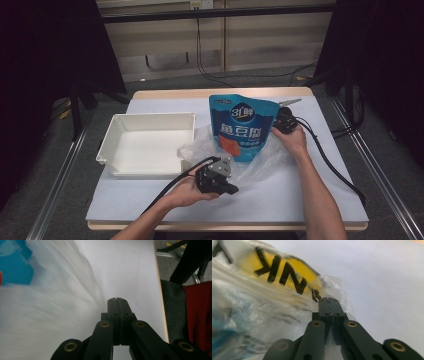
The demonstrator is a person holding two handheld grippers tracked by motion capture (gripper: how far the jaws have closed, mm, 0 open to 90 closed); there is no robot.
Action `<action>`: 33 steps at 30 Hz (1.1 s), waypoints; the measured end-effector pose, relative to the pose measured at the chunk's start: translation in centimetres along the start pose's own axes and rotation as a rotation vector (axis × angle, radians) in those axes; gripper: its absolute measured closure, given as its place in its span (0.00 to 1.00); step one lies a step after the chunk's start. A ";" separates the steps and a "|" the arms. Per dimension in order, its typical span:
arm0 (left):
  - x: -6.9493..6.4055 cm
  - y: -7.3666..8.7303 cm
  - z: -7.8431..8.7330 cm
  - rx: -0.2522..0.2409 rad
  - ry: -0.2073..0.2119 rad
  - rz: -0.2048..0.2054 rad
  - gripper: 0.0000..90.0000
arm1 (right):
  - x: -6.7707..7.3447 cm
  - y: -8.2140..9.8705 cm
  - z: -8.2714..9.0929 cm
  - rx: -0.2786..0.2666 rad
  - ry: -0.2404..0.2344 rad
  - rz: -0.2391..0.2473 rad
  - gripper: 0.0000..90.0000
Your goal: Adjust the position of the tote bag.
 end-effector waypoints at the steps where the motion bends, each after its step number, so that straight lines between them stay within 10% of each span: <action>1: -0.2 0.1 -0.2 0.016 -0.003 -0.008 1.00 | -0.1 0.1 -0.1 0.005 0.006 -0.008 1.00; 9: 0.7 -0.3 1.7 -0.092 -0.035 0.038 1.00 | 0.3 0.2 -0.1 -0.009 -0.013 0.008 0.99; 11: 1.0 -0.2 2.0 -0.122 -0.036 0.060 0.92 | 0.3 0.2 0.3 -0.031 -0.023 0.004 0.84; 22: 0.5 -0.6 4.3 -0.173 -0.071 0.067 0.79 | 1.9 0.2 5.8 -0.125 0.037 0.060 0.61; 33: 1.3 -0.5 7.8 -0.252 -0.129 0.093 0.77 | 4.7 2.1 10.4 -0.164 -0.002 0.117 0.65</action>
Point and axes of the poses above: each handheld gripper's, and its own axes: z roughly backward along the jaws, y roughly out of its underside, x roughly to its left, the point moved 2 cm from there along -z, roughly forward along the jaws, and after that the axes turned 3 degrees about x, right-handed, at the moved point
